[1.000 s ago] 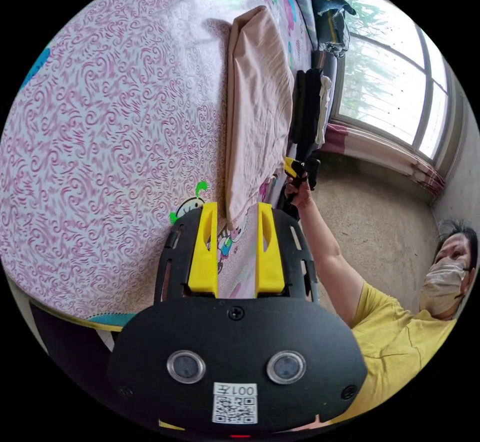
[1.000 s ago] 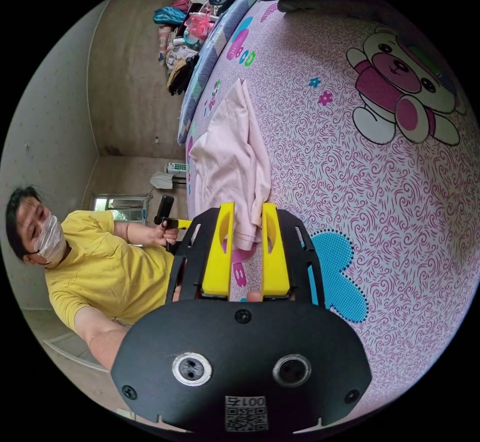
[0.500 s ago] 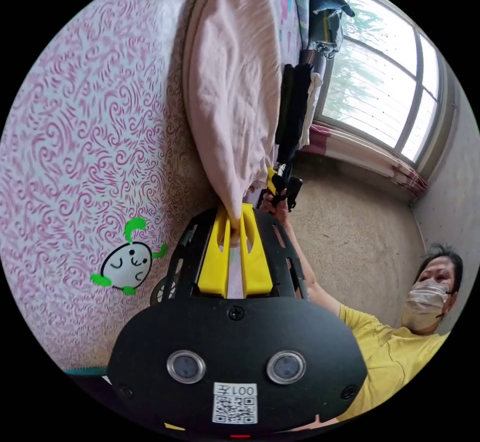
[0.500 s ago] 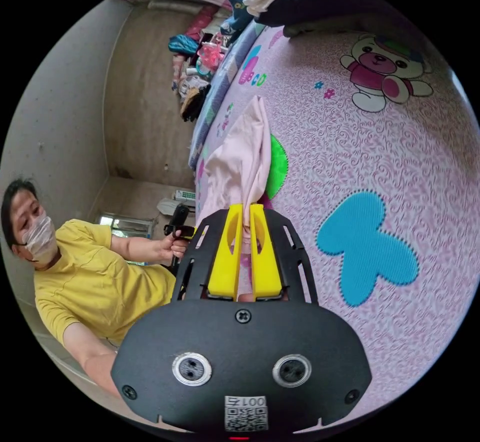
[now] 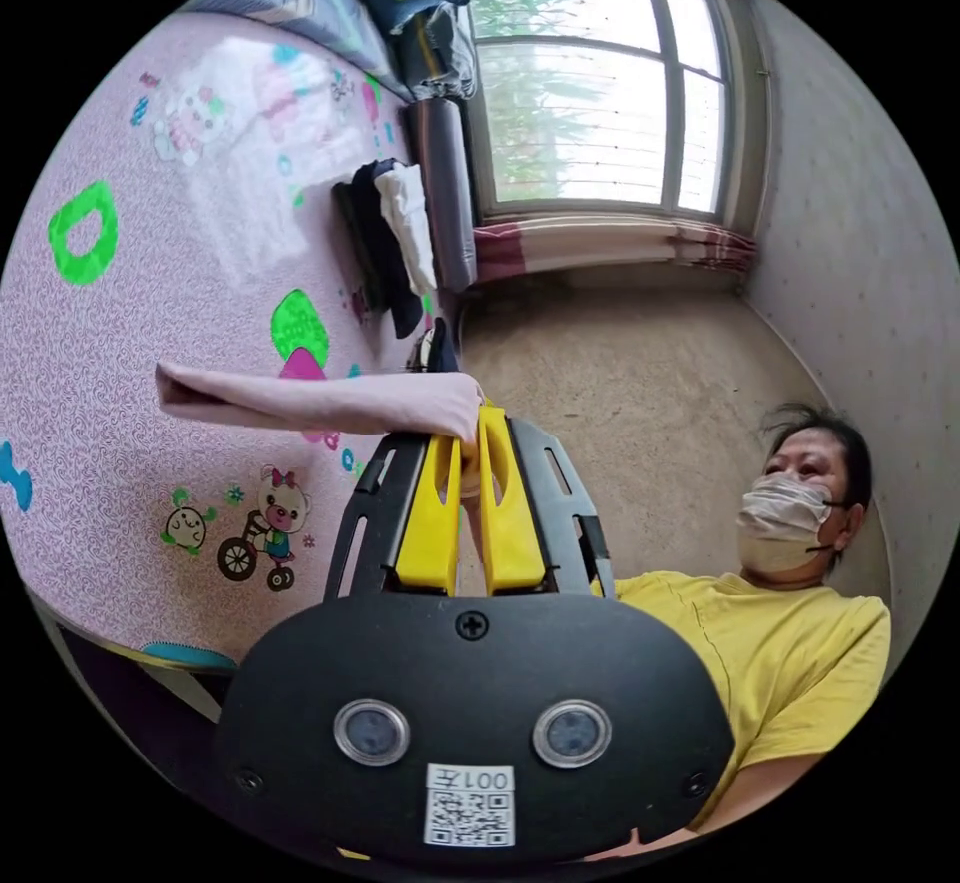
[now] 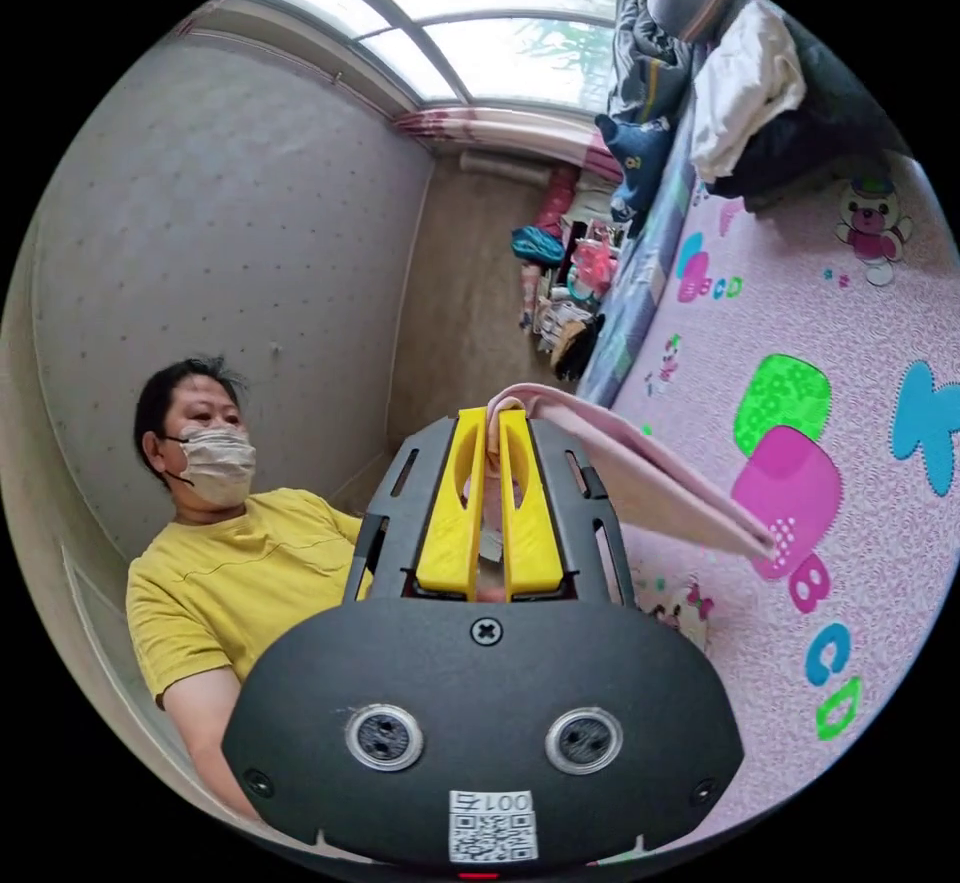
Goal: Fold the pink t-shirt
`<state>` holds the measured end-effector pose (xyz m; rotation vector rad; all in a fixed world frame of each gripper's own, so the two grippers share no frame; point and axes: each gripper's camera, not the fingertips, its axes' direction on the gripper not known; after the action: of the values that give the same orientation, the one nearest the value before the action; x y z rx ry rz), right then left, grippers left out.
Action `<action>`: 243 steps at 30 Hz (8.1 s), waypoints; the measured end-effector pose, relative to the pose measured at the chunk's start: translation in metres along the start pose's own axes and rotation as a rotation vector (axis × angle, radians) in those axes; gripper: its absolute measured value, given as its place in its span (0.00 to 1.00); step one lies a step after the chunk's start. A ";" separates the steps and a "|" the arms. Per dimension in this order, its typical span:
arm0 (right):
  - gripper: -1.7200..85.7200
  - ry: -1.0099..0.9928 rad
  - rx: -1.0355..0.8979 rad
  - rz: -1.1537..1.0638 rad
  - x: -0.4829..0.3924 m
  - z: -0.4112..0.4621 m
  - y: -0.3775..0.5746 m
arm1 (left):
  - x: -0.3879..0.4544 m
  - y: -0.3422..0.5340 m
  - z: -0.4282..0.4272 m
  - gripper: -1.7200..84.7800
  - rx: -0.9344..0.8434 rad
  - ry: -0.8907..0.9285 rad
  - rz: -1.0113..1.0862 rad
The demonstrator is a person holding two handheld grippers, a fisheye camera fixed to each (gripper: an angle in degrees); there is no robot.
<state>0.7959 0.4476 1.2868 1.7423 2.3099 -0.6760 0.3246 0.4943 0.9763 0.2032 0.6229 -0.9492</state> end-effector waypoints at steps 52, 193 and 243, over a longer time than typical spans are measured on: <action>0.04 -0.440 -0.519 -0.006 0.167 0.939 0.005 | 0.108 0.058 -0.855 0.01 0.371 -0.411 0.268; 0.05 0.649 -0.244 -0.366 0.318 1.172 -0.079 | 0.348 -0.563 -1.050 0.01 -0.146 -0.569 0.398; 0.12 0.829 0.005 -0.091 0.335 1.190 -0.128 | 0.351 -0.707 -0.991 0.01 -0.374 -0.883 0.560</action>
<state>0.4152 0.1743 0.1360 2.2193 2.8815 0.0842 -0.5025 0.2621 0.0447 -0.3569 -0.0952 -0.2954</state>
